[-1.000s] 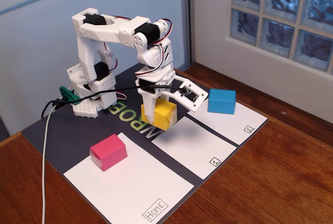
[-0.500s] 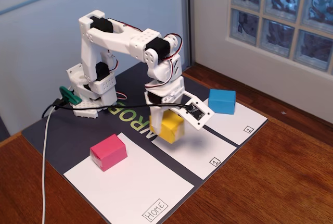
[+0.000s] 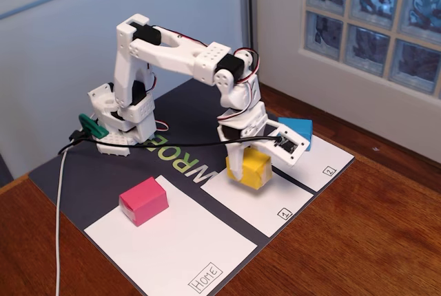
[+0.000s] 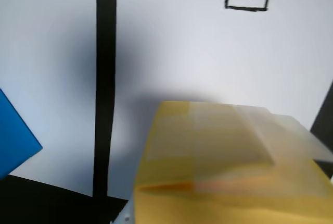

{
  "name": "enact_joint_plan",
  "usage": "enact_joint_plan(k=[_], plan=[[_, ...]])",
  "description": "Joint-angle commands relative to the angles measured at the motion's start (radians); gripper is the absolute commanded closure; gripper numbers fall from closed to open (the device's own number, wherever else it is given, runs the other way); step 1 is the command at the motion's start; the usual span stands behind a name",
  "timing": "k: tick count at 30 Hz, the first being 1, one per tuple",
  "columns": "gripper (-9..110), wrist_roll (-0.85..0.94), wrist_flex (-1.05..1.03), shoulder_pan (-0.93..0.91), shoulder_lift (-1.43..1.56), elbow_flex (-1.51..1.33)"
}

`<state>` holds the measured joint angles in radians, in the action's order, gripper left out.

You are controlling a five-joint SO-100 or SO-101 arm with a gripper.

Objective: Move box yellow to zone 1

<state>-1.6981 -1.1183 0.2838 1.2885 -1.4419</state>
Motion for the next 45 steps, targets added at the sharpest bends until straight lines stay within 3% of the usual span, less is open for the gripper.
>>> enact_joint_plan(k=[1,18,23,29,45], plan=[[102,-0.008,0.025,0.028,-0.002,0.018],[101,0.017,0.17,-0.008,-0.098,-0.11],[80,0.021,0.183,-0.011,-0.098,-0.114],[65,0.023,0.183,-0.021,-0.092,-0.114],[64,0.025,0.183,-0.017,0.015,-0.1]])
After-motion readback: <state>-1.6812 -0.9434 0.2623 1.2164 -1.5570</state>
